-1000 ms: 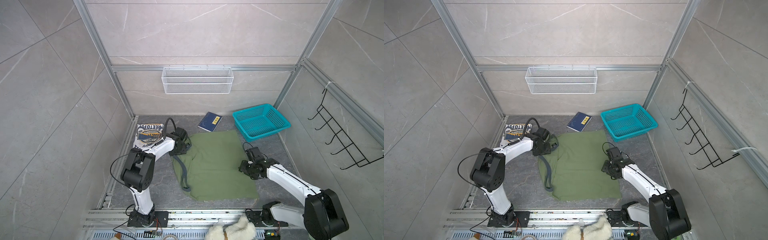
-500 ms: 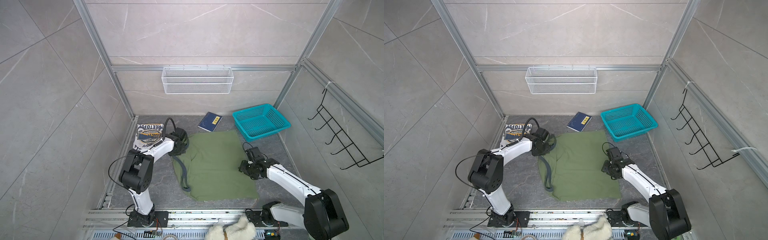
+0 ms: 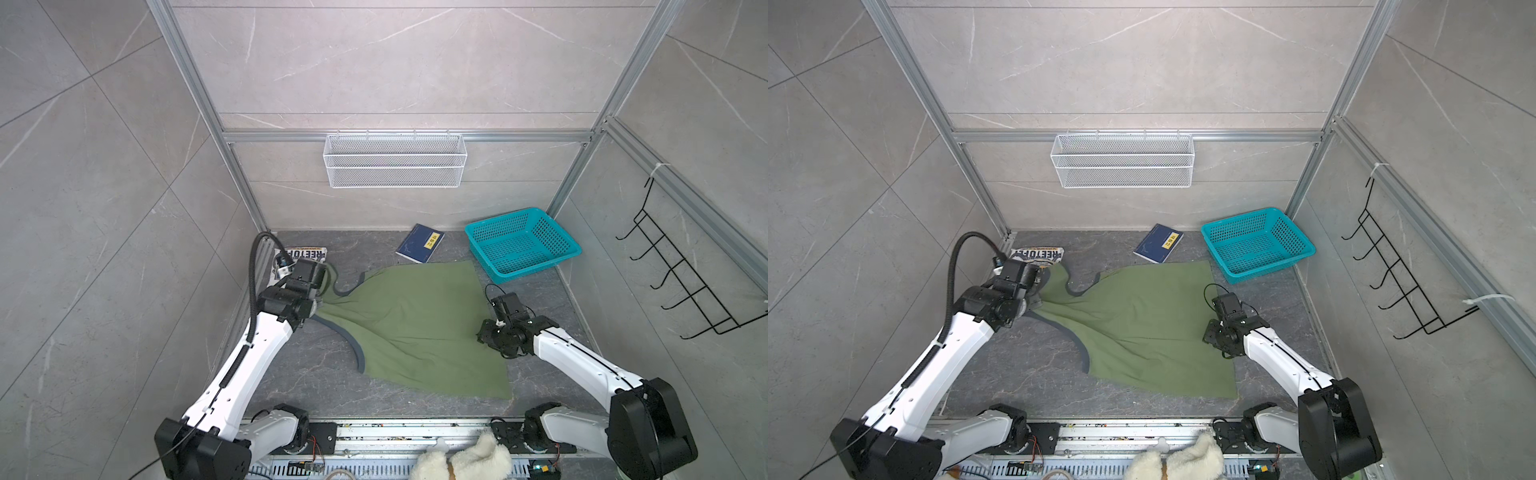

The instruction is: Fold and stack the tank tops

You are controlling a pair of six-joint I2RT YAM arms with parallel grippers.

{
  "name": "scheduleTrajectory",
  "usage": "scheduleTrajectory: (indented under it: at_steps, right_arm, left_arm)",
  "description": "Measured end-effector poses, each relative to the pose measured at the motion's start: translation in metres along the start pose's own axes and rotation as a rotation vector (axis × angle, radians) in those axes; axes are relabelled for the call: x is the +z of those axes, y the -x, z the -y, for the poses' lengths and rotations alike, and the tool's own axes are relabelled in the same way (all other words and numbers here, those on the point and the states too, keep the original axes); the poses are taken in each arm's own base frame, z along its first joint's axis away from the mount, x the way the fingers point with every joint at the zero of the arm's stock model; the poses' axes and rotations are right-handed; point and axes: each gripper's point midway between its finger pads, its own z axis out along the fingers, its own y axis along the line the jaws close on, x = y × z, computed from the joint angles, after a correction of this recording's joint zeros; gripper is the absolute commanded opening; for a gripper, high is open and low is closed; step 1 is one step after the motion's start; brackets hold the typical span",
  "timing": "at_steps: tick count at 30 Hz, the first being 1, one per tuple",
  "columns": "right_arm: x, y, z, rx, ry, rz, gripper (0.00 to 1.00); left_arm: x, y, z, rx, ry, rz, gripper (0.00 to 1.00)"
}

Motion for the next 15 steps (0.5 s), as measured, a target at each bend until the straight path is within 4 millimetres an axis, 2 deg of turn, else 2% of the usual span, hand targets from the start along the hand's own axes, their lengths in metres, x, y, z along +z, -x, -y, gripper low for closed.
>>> scheduleTrajectory:
  at_steps: [2, 3, 7, 8, 9, 10, 12, 15]
  right_arm:
    - [-0.001, 0.002, -0.002, -0.003, 0.003, 0.003, 0.6]
    - [-0.001, 0.003, -0.002, -0.005, 0.004, 0.006, 0.6]
    - [-0.002, 0.003, -0.002, -0.012, 0.002, 0.005, 0.6]
    - [-0.002, 0.003, -0.002, -0.014, 0.002, 0.004, 0.6]
    - [-0.003, 0.003, -0.002, -0.016, 0.003, 0.005, 0.6]
    - [-0.004, 0.003, -0.002, -0.019, 0.006, 0.008, 0.6]
    - [-0.006, 0.003, -0.003, -0.026, 0.013, 0.011, 0.6]
    - [-0.011, 0.003, -0.007, -0.04, 0.039, 0.016, 0.61]
  left_arm:
    - [0.01, -0.016, -0.019, -0.063, 0.035, -0.04, 0.13]
    - [0.016, -0.032, -0.025, -0.093, 0.035, -0.075, 0.17]
    - [0.034, -0.108, -0.043, -0.169, 0.02, -0.221, 0.49]
    - [0.034, -0.121, -0.049, -0.187, 0.022, -0.239, 0.54]
    - [0.033, -0.129, -0.055, -0.201, 0.025, -0.243, 0.55]
    - [0.03, -0.131, -0.058, -0.217, 0.02, -0.235, 0.56]
    - [0.024, -0.121, -0.055, -0.236, -0.009, -0.205, 0.57]
    - [0.016, -0.093, -0.028, -0.233, -0.109, -0.182, 0.57]
